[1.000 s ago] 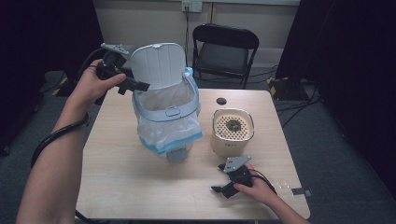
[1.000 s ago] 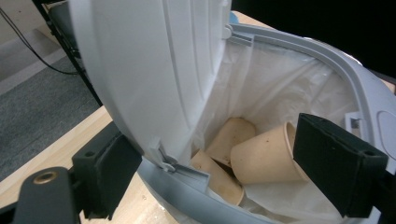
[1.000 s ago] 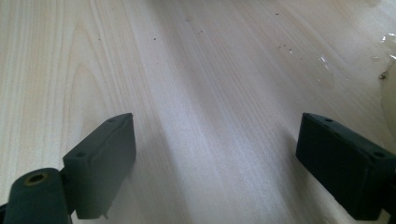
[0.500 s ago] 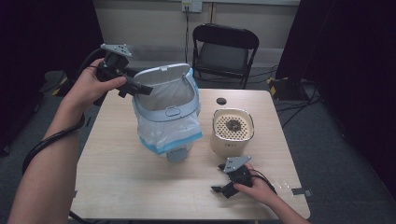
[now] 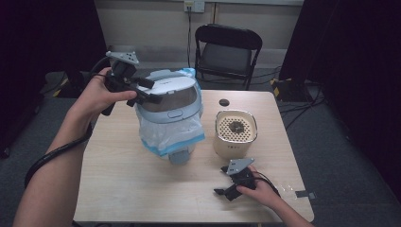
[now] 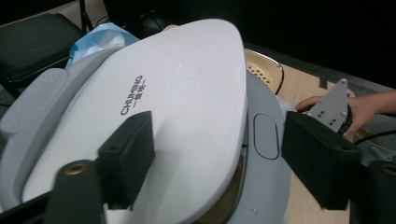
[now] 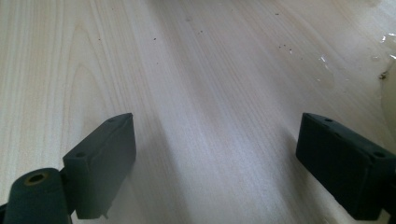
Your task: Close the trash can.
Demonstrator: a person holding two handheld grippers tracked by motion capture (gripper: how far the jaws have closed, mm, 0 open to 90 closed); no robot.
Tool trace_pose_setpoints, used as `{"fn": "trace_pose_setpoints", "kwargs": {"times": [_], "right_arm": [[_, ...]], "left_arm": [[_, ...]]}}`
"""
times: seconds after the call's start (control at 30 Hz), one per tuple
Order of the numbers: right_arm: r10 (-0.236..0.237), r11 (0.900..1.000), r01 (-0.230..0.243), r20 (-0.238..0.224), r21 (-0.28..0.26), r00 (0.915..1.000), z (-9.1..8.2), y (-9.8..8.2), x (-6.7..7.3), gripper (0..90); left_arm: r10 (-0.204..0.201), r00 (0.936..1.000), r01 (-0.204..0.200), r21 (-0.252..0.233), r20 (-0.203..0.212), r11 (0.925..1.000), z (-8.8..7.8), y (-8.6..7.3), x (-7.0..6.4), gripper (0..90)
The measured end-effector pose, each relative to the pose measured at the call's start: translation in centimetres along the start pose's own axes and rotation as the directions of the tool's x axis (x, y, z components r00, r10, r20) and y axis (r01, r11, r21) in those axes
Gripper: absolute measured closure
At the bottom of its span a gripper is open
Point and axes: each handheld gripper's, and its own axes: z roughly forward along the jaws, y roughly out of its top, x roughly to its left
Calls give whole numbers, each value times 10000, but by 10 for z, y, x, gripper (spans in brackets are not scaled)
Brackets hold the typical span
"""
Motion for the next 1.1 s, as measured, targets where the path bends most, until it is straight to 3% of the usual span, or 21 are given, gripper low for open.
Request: {"fn": "trace_pose_setpoints", "kwargs": {"times": [0.1,0.13,0.17,0.3,0.37,0.57,0.6,0.77,1.1], "right_arm": [[-21,10000,21,29,-41,10000,0,0,0,115],[-27,10000,27,31,-42,10000,0,0,0,115],[-15,10000,15,27,-41,10000,0,0,0,115],[-26,10000,26,29,-42,10000,0,0,0,115],[-20,10000,20,27,-42,10000,0,0,0,115],[-25,10000,25,31,-43,10000,0,0,0,115],[-25,10000,25,31,-43,10000,0,0,0,115],[-23,10000,23,31,-42,10000,0,0,0,115],[-30,10000,30,32,-44,10000,0,0,0,115]], "left_arm": [[47,10000,-48,66,49,10000,4,-3,0,340],[-256,9997,256,53,40,9997,7,-5,2,438],[-365,9993,365,28,62,9993,8,-5,3,476],[-395,9992,393,223,74,9990,14,-7,3,505],[-270,9995,276,386,-180,9989,19,-7,2,549],[-372,9982,385,283,-460,9989,30,-10,4,563],[-258,9973,277,260,-689,9993,32,-9,4,564],[-84,9942,105,190,-1070,9998,37,-8,4,573],[-169,9927,139,-256,-1193,9996,39,-13,4,586]]}}
